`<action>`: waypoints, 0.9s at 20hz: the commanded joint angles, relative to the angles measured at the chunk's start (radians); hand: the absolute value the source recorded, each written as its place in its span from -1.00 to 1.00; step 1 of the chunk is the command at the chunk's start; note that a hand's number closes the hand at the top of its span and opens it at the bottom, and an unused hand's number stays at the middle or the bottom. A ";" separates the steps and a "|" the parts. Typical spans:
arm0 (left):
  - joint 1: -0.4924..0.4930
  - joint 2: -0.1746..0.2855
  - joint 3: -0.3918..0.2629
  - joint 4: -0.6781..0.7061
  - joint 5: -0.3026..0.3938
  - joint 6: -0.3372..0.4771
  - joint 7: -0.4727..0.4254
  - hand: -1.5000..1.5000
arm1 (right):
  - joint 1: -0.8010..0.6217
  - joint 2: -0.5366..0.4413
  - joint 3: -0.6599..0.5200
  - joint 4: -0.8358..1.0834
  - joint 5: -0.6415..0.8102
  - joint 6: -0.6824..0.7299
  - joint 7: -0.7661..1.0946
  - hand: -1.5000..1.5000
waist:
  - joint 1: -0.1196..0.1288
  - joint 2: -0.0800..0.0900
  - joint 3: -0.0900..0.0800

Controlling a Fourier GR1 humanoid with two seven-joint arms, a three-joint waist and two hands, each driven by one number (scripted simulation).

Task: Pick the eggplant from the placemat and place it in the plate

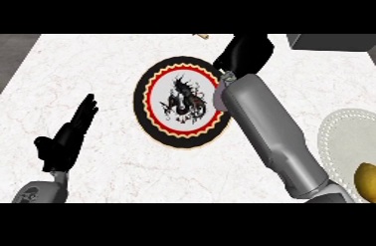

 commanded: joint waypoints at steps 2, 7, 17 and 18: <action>-0.002 0.007 -0.007 -0.019 -0.004 -0.010 0.006 0.00 | 0.031 0.013 -0.097 -0.009 0.014 -0.167 0.264 -1.00 | 0.023 0.002 0.002; -0.043 -0.006 0.002 0.013 -0.003 0.001 0.014 0.00 | 0.018 0.013 -0.117 -0.070 0.109 -0.279 0.263 -1.00 | 0.007 0.000 -0.001; -0.007 -0.013 0.007 0.034 -0.014 0.020 -0.002 0.00 | 0.227 0.013 -0.145 -0.345 0.175 -0.534 0.218 -1.00 | -0.019 -0.014 0.003; 0.006 -0.008 0.004 0.023 -0.009 0.007 -0.003 0.00 | 0.260 0.013 -0.134 -0.384 0.169 -0.547 0.206 -1.00 | -0.020 -0.022 0.003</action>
